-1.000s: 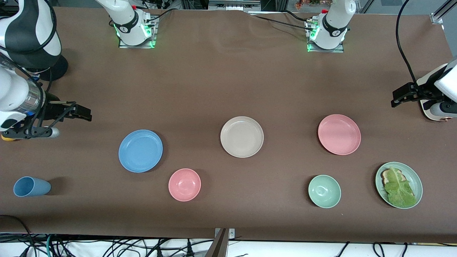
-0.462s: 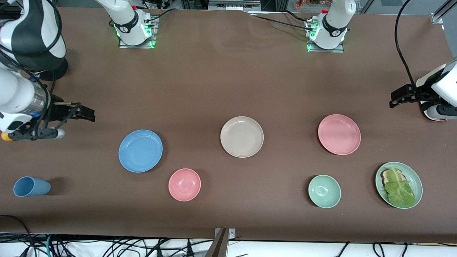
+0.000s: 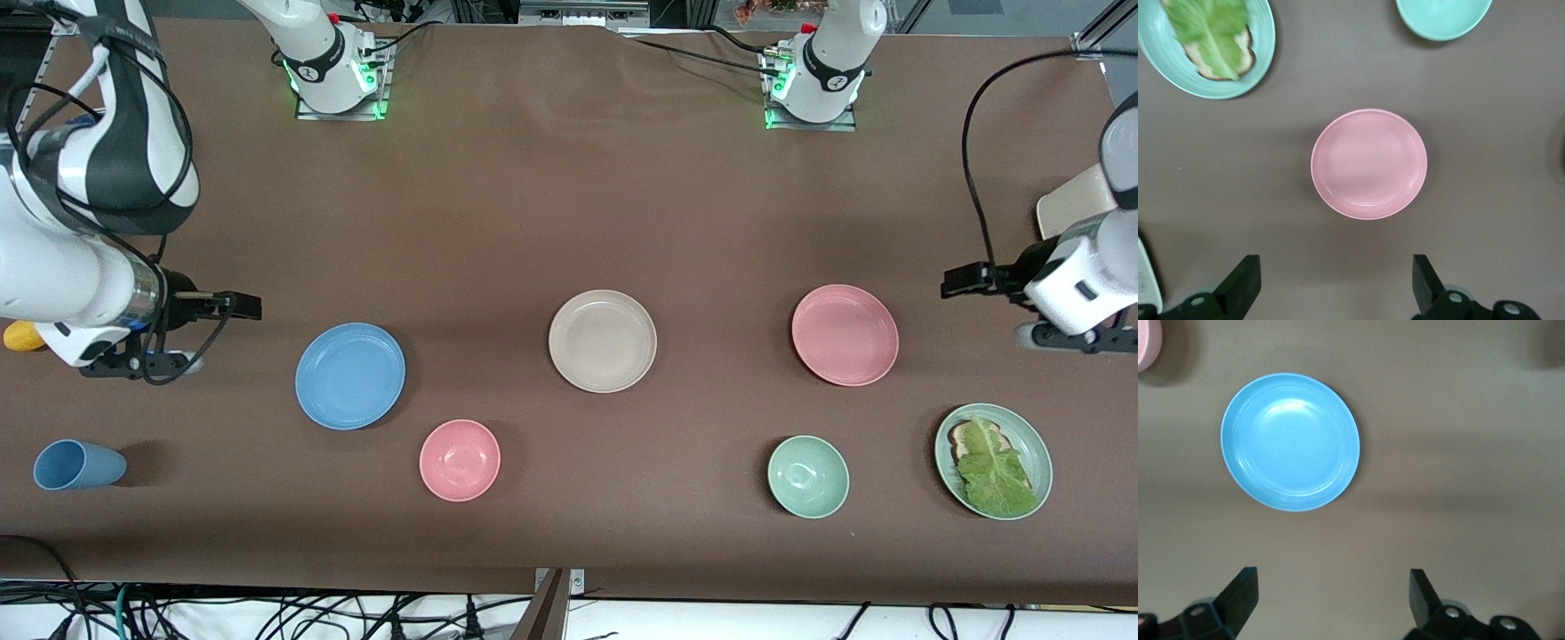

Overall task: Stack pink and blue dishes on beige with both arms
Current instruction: 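Move the right gripper toward the blue plate while the left gripper nears the pink plate, then grip the blue plate with the right gripper while the left gripper grips the pink plate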

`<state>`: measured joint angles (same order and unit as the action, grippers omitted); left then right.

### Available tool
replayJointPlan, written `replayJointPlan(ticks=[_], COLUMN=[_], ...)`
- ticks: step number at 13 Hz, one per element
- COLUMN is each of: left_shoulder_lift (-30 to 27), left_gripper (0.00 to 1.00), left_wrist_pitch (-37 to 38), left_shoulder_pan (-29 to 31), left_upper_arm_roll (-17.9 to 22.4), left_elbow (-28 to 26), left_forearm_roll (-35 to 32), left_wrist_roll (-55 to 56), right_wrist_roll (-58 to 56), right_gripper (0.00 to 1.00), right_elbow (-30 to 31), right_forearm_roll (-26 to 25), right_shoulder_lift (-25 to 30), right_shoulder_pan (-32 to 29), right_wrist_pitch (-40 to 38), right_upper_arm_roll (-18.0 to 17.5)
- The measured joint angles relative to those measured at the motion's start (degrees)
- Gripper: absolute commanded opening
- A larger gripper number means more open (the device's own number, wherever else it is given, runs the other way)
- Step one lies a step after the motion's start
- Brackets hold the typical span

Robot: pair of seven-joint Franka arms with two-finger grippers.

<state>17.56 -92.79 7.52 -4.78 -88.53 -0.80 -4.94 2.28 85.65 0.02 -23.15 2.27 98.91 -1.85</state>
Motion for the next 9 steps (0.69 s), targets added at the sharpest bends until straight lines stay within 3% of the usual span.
replayJointPlan(ticks=[4,9], left_shoulder_lift=[7.82,9.02], left_gripper=[1.00,1.00], left_wrist_pitch=[-4.99,-28.62], left_shoulder_pan=[2.34,6.51], left_upper_arm_roll=[0.32,0.35], left_elbow=[-1.03,-17.93], left_forearm_roll=[-0.05,-0.13], left_wrist_roll=[-0.08,-5.89], right_wrist_roll=[-0.07,-0.09], right_gripper=[1.00,1.00], right_elbow=[0.08,0.42], right_forearm_roll=[0.00,0.00], right_shoulder_lift=[-5.79,-13.98], right_shoulder_pan=[-0.05,-0.05], right_wrist_pitch=[8.59,19.47], right_upper_arm_roll=[0.16,0.16])
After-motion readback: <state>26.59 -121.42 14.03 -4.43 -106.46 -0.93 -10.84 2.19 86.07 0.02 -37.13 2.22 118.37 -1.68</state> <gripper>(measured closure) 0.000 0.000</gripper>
